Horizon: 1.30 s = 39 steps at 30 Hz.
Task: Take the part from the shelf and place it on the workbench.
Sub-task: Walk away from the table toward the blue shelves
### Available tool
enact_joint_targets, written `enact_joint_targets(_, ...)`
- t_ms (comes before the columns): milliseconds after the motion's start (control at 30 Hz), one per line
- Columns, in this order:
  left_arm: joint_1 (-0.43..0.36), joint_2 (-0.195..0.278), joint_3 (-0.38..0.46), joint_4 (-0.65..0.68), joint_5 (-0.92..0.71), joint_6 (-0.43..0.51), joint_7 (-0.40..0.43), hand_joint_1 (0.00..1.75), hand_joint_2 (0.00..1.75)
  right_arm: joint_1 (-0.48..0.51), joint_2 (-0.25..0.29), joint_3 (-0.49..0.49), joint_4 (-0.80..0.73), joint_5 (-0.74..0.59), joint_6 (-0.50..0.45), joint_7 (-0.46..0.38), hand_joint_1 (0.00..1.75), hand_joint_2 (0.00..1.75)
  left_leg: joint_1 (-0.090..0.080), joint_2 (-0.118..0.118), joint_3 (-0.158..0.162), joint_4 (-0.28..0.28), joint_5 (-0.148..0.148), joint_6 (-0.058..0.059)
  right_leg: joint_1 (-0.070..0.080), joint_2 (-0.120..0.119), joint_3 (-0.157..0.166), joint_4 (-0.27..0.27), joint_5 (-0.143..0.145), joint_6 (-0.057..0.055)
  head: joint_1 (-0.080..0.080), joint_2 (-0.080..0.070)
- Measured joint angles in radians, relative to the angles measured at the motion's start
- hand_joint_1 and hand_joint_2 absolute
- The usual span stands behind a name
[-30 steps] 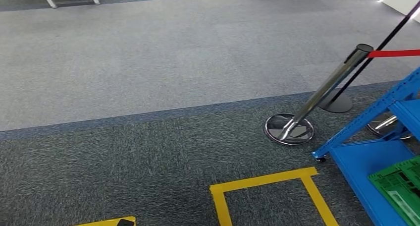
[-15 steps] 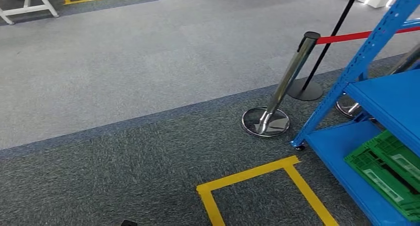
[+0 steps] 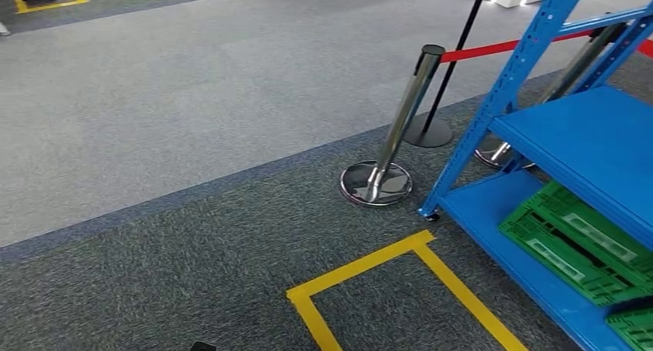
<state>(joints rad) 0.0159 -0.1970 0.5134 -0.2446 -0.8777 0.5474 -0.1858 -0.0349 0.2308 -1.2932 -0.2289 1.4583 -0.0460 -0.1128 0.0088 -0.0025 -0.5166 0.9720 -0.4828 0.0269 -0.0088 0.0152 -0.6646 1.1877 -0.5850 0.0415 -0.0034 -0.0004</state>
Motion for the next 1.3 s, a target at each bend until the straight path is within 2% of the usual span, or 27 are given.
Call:
enact_joint_targets(33, 0.001, 0.0, 0.0, 0.0, -0.001, 0.0, 0.0, 0.0, 0.0, 0.0, 0.0, 0.0, 0.0, 0.0, 0.0, 0.0, 0.0, 0.0, -0.001, 0.014, 0.0, 0.0, -0.001, 0.0, -0.002, -0.005, -0.026, 0.057, -0.019, 0.004, 0.0, 0.0)
enact_joint_targets(67, 0.002, 0.0, 0.0, 0.0, -0.002, 0.0, 0.0, 0.0, 0.0, 0.002, 0.0, 0.0, 0.0, 0.001, 0.0, 0.0, 0.0, 0.0, -0.001, 0.027, 0.0, 0.001, -0.001, 0.0, -0.003, -0.009, -0.038, 0.084, -0.022, 0.008, 0.0, 0.0)
enact_joint_targets(100, 0.002, -0.001, 0.0, 0.0, -0.003, 0.0, 0.0, 0.0, 0.44, 0.004, 0.0, 0.0, 0.0, 0.001, 0.0, 0.0, 0.0, 0.0, -0.001, 0.039, 0.0, 0.001, -0.002, -0.001, -0.005, -0.013, -0.029, 0.071, -0.005, 0.01, 0.0, 0.0)
enact_joint_targets(200, 0.0, -0.005, 0.0, 0.0, -0.006, 0.0, 0.002, 0.0, 1.75, 0.004, 0.0, -0.001, 0.0, 0.001, -0.001, 0.0, 0.0, 0.0, -0.002, 0.065, 0.002, 0.009, -0.01, -0.013, -0.007, -0.049, 0.078, -0.122, 0.076, 0.01, 0.001, 0.0)
enact_joint_targets(267, 0.0, -0.006, 0.0, 0.0, -0.008, 0.0, 0.003, 0.0, 1.75, 0.001, 0.0, -0.001, 0.0, 0.001, -0.001, 0.0, 0.0, 0.0, -0.006, 0.077, 0.003, 0.015, -0.016, -0.024, -0.003, -0.065, 0.117, -0.188, 0.088, -0.004, 0.0, 0.0)
enact_joint_targets(333, -0.002, -0.006, 0.0, 0.0, -0.01, 0.0, 0.004, 0.0, 1.75, 0.002, 0.0, -0.001, 0.0, 0.002, -0.001, -0.001, 0.0, 0.0, -0.006, 0.088, 0.007, 0.014, -0.017, -0.035, 0.0, -0.051, 0.115, -0.188, 0.088, -0.021, -0.001, 0.0)
enact_joint_targets(400, -0.003, -0.006, 0.0, 0.0, -0.012, 0.0, 0.004, 0.0, 1.75, 0.004, 0.0, -0.001, 0.0, 0.002, -0.001, -0.001, 0.0, 0.0, -0.002, 0.073, 0.004, 0.034, -0.036, -0.046, -0.002, -0.038, 0.116, -0.191, 0.092, -0.035, -0.003, 0.0)
enact_joint_targets(433, -0.003, -0.006, 0.0, 0.0, -0.014, 0.0, 0.004, 0.0, 1.75, 0.003, 0.0, -0.001, 0.0, 0.002, -0.001, -0.001, 0.0, 0.0, -0.001, 0.056, -0.01, 0.072, -0.063, -0.05, -0.004, -0.03, 0.118, -0.192, 0.094, -0.04, -0.006, 0.0)
enact_joint_targets(500, -0.002, -0.006, 0.0, 0.0, -0.018, 0.0, 0.004, 0.0, 1.75, 0.001, 0.0, -0.001, 0.0, 0.003, -0.001, -0.001, 0.0, 0.0, 0.001, 0.022, -0.067, 0.206, -0.135, -0.053, -0.003, -0.013, 0.115, -0.192, 0.097, -0.048, -0.012, 0.0)
enact_joint_targets(533, -0.001, -0.006, 0.0, 0.0, -0.018, 0.0, 0.004, 0.0, 1.75, 0.001, 0.0, -0.001, 0.0, 0.004, -0.001, -0.001, 0.0, 0.0, 0.001, 0.016, -0.097, 0.273, -0.161, -0.053, -0.002, -0.002, 0.114, -0.192, 0.098, -0.049, -0.012, 0.0)
enact_joint_targets(567, -0.001, -0.006, 0.0, 0.0, -0.018, 0.0, 0.004, 0.0, 1.75, 0.001, 0.0, -0.001, 0.0, 0.004, -0.001, -0.001, 0.0, 0.0, 0.001, 0.014, -0.116, 0.313, -0.169, -0.052, 0.0, 0.008, 0.114, -0.192, 0.098, -0.05, -0.013, 0.0)
enact_joint_targets(600, 0.0, -0.006, 0.0, 0.0, -0.019, 0.0, 0.004, 0.0, 1.75, 0.002, 0.0, -0.001, 0.0, 0.004, -0.001, -0.001, 0.0, 0.0, 0.001, 0.012, -0.118, 0.313, -0.154, -0.048, 0.002, 0.02, 0.115, -0.192, 0.099, -0.051, -0.013, 0.0)
enact_joint_targets(633, 0.001, -0.006, 0.0, 0.0, -0.02, 0.0, 0.004, 0.0, 1.75, 0.003, 0.0, -0.001, 0.0, 0.004, -0.001, -0.001, 0.0, 0.0, 0.0, 0.007, -0.101, 0.27, -0.121, -0.043, 0.004, 0.032, 0.116, -0.192, 0.099, -0.051, -0.013, 0.0)
enact_joint_targets(700, 0.001, -0.006, 0.0, 0.001, -0.023, 0.0, 0.004, 0.0, 1.75, 0.002, 0.001, -0.001, 0.0, 0.005, 0.0, -0.001, 0.0, 0.0, -0.001, -0.028, -0.04, 0.126, -0.044, -0.027, 0.006, 0.055, 0.118, -0.191, 0.1, -0.049, -0.012, 0.0)
enact_joint_targets(733, 0.001, -0.006, 0.0, 0.001, -0.024, 0.0, 0.003, 0.0, 1.75, 0.001, 0.002, -0.001, 0.0, 0.005, 0.0, -0.001, 0.0, 0.0, -0.002, -0.047, -0.016, 0.067, -0.023, -0.021, 0.006, 0.065, 0.115, -0.19, 0.101, -0.046, -0.013, 0.0)
enact_joint_targets(767, 0.001, -0.005, 0.0, 0.001, -0.026, 0.0, 0.003, 0.0, 1.75, 0.0, 0.003, -0.001, 0.0, 0.005, 0.001, -0.001, 0.0, 0.0, -0.003, -0.061, -0.003, 0.034, -0.016, -0.017, 0.004, 0.074, 0.112, -0.189, 0.102, -0.042, -0.013, 0.0)
enact_joint_targets(833, 0.0, -0.005, 0.0, 0.002, -0.027, 0.0, 0.004, 0.0, 1.75, 0.002, 0.004, -0.001, 0.0, 0.005, 0.002, -0.001, 0.0, 0.0, -0.005, -0.057, 0.001, 0.018, -0.016, -0.014, 0.001, 0.092, 0.103, -0.192, 0.108, -0.029, -0.013, 0.0)
enact_joint_targets(867, -0.001, -0.006, 0.0, 0.002, -0.027, 0.0, 0.004, 0.0, 1.75, 0.004, 0.004, -0.001, 0.0, 0.005, 0.002, -0.001, 0.0, 0.0, -0.004, -0.047, 0.003, 0.012, -0.012, -0.012, 0.0, 0.09, 0.097, -0.19, 0.108, -0.024, -0.013, 0.0)
enact_joint_targets(933, -0.002, -0.008, 0.001, 0.002, -0.028, 0.0, 0.005, 0.0, 1.75, 0.004, 0.004, -0.001, 0.0, 0.005, 0.002, 0.0, 0.0, 0.0, 0.0, -0.025, 0.006, -0.002, -0.004, -0.004, 0.001, 0.053, 0.073, -0.152, 0.081, -0.014, -0.008, 0.0)
enact_joint_targets(1000, -0.001, -0.01, 0.001, 0.002, -0.029, 0.0, 0.005, 0.0, 1.75, 0.0, 0.004, -0.001, 0.0, 0.006, 0.002, 0.0, 0.0, 0.0, 0.001, 0.0, 0.006, -0.007, -0.001, 0.001, 0.0, 0.006, 0.018, -0.036, 0.017, -0.007, -0.001, 0.0)
enact_joint_targets(1033, 0.0, -0.01, 0.001, 0.002, -0.03, 0.0, 0.005, 0.0, 1.75, 0.0, 0.004, -0.001, 0.0, 0.006, 0.002, 0.0, 0.0, 0.0, 0.0, 0.014, 0.005, -0.007, -0.001, 0.002, -0.002, -0.003, -0.014, 0.033, -0.012, -0.003, 0.0, 0.0)
enact_joint_targets(1067, 0.001, -0.01, 0.001, 0.002, -0.031, 0.0, 0.005, 0.0, 1.75, 0.001, 0.004, -0.001, 0.0, 0.006, 0.002, 0.0, 0.0, 0.0, 0.0, 0.027, 0.005, -0.007, -0.001, 0.002, -0.004, -0.007, -0.036, 0.081, -0.025, 0.001, -0.001, 0.0)
enact_joint_targets(1100, 0.001, -0.01, 0.001, 0.002, -0.032, 0.0, 0.006, 0.0, 1.75, 0.002, 0.004, -0.001, 0.0, 0.006, 0.002, 0.001, 0.0, 0.0, 0.0, 0.039, 0.005, -0.007, -0.002, 0.001, -0.006, -0.011, -0.04, 0.093, -0.019, 0.005, -0.001, 0.0)
enact_joint_targets(1133, 0.0, -0.01, 0.001, 0.002, -0.033, 0.0, 0.006, 0.0, 1.75, 0.004, 0.004, -0.001, 0.0, 0.006, 0.002, 0.001, 0.0, 0.0, 0.001, 0.049, 0.006, -0.006, -0.004, -0.001, -0.008, -0.017, -0.022, 0.062, 0.004, 0.007, 0.0, 0.0)
enact_joint_targets(1200, -0.001, -0.012, 0.001, 0.002, -0.036, 0.0, 0.006, 0.0, 1.75, 0.004, 0.003, -0.001, 0.0, 0.006, 0.002, 0.002, 0.0, 0.0, 0.001, 0.066, 0.008, -0.001, -0.009, -0.009, -0.009, -0.047, 0.055, -0.079, 0.065, 0.009, 0.0, 0.0)
enact_joint_targets(1267, -0.002, -0.012, 0.001, 0.002, -0.038, 0.0, 0.007, 0.0, 1.75, 0.0, 0.003, -0.001, 0.0, 0.006, 0.002, 0.002, 0.0, 0.0, -0.004, 0.08, 0.009, 0.007, -0.016, -0.021, -0.006, -0.071, 0.111, -0.177, 0.089, -0.001, -0.002, 0.0)
enact_joint_targets(1300, -0.003, -0.012, 0.001, 0.002, -0.038, 0.0, 0.007, 0.0, 1.75, 0.0, 0.003, -0.001, 0.0, 0.007, 0.002, 0.002, 0.0, 0.0, -0.006, 0.087, 0.009, 0.01, -0.018, -0.027, -0.004, -0.074, 0.119, -0.191, 0.086, -0.009, -0.003, 0.0)
